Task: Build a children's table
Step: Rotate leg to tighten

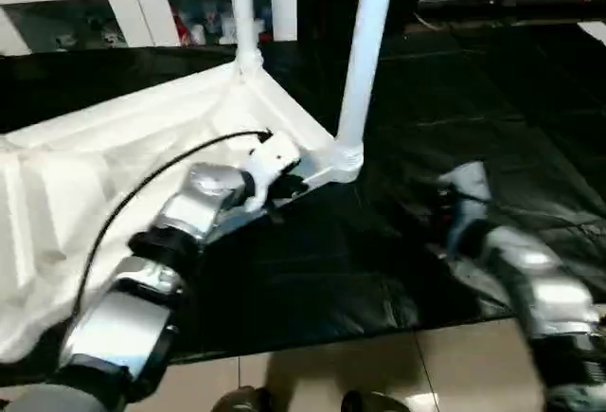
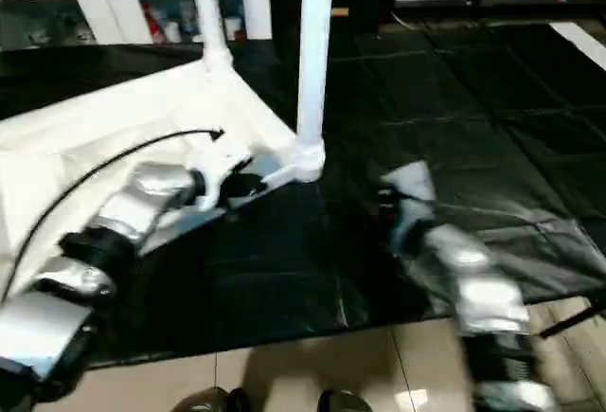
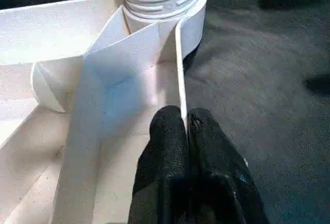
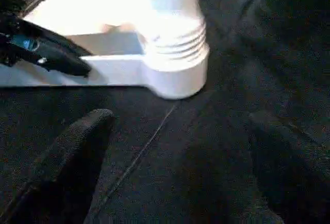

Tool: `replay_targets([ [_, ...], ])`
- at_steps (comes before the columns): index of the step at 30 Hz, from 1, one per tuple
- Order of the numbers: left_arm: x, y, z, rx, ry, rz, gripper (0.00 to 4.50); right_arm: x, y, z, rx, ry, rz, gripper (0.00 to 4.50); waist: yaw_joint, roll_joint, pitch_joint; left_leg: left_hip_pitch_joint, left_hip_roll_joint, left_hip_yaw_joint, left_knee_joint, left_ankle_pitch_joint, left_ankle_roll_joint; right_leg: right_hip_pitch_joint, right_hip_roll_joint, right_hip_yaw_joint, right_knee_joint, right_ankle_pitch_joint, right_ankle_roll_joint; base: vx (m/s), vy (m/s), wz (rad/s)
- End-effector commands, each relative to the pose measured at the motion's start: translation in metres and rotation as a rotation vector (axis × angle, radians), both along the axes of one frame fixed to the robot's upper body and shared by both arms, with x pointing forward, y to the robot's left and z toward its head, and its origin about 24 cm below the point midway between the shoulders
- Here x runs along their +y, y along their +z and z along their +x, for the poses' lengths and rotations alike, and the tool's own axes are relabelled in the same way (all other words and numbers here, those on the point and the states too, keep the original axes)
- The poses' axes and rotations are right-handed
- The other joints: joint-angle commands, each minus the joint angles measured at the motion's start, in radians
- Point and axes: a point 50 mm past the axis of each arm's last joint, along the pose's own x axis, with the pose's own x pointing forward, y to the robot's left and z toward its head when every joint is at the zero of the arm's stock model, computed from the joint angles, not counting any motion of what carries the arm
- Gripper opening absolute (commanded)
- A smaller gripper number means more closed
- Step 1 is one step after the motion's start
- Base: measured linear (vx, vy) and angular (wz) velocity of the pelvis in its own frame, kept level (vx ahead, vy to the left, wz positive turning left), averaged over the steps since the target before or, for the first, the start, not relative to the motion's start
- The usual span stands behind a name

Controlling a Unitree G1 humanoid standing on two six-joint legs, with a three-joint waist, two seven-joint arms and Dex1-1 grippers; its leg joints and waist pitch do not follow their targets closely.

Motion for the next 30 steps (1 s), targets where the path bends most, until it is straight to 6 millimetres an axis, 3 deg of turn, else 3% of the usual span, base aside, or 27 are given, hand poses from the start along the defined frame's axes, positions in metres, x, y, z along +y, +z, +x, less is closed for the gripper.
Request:
replay_targets([
  [1, 0.001, -0.005, -0.007, 0.012, -0.104, 0.053, 0.0, -0.001, 0.01, -0.004, -0.032, 0.057, -0.008, 4.43, 0.01, -0.004, -0.095, 0.022, 0.138, -0.064, -0.063, -0.131, 0.092, 0.061, -0.131, 0.08, -0.062, -0.119, -0.252, 0.0, 0.0, 0.0],
  [9, 0.007, -0.008, -0.025, 0.047, -0.343, 0.106, 0.0, 0.003, 0.021, -0.019, -0.028, 0.309, -0.133, 4.43, 0.036, -0.003, -0.099, 0.025, 0.142, -0.062, -0.06, -0.123, 0.079, 0.059, -0.133, 0.08, -0.053, -0.104, -0.247, 0.0, 0.0, 0.0],
  [10, 0.007, -0.007, -0.029, 0.049, -0.377, 0.106, 0.0, 0.004, 0.02, -0.019, -0.03, 0.339, -0.156, 4.43, 0.038, -0.009, -0.101, 0.025, 0.142, -0.061, -0.059, -0.117, 0.082, 0.059, -0.132, 0.08, -0.052, -0.098, -0.248, 0.0, 0.0, 0.0],
  [16, 0.005, -0.006, -0.035, 0.056, -0.456, 0.108, 0.0, 0.007, 0.019, -0.019, -0.017, 0.396, -0.204, 4.43, 0.053, -0.003, -0.103, 0.028, 0.143, -0.061, -0.056, -0.116, 0.07, 0.055, -0.131, 0.078, -0.049, -0.119, -0.243, 0.0, 0.0, 0.0],
  [18, 0.005, -0.004, -0.04, 0.063, -0.523, 0.119, 0.0, 0.01, 0.018, -0.017, -0.014, 0.434, -0.237, 4.43, 0.053, -0.01, -0.104, 0.027, 0.142, -0.061, -0.056, -0.114, 0.068, 0.056, -0.131, 0.078, -0.047, -0.12, -0.241, 0.0, 0.0, 0.0],
  [30, 0.003, -0.001, -0.053, 0.075, -0.648, 0.16, 0.0, 0.022, 0.014, -0.02, 0.011, 0.614, -0.219, 4.43, 0.061, -0.008, -0.104, 0.026, 0.142, -0.061, -0.052, -0.127, 0.057, 0.055, -0.132, 0.08, -0.045, -0.153, -0.235, 0.0, 0.0, 0.0],
])
